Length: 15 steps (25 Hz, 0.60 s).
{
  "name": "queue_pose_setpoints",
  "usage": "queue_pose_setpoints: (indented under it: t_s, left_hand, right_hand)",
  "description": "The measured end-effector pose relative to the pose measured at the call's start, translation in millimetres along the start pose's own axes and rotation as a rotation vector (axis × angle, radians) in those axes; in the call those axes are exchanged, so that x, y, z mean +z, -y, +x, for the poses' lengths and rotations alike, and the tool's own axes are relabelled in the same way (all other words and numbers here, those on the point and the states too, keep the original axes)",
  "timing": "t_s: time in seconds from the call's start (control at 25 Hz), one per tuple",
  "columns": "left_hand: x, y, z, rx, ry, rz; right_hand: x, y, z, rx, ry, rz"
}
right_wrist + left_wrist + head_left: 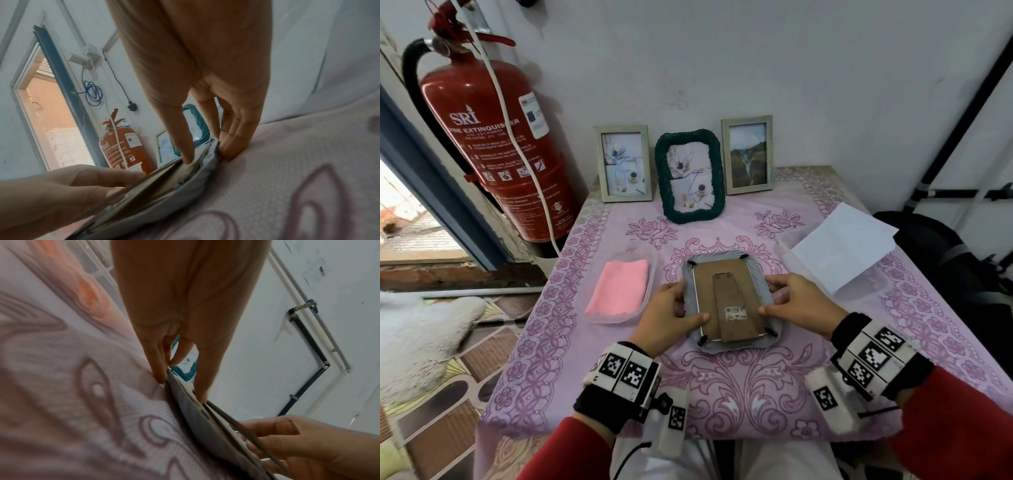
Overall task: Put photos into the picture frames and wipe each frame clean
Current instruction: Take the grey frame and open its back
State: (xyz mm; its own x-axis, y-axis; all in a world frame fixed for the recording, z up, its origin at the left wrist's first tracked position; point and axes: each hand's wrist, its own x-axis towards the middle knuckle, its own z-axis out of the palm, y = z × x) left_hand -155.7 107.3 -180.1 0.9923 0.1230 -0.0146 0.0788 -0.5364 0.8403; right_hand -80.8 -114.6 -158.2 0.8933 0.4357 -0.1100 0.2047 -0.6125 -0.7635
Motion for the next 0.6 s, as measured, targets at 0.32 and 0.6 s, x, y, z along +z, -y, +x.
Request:
queue_pose_setpoints:
  t_s: [0.32, 0.6]
  left_hand:
    - [6, 3, -25, 0.0, -0.026, 0.025]
    - [3, 5, -27, -0.021, 0.004, 0.031]
  right_hand:
    - [4, -10, -21, 0.056, 0.0, 0.071]
    - [6, -7, -24, 0.023, -0.01, 0.052]
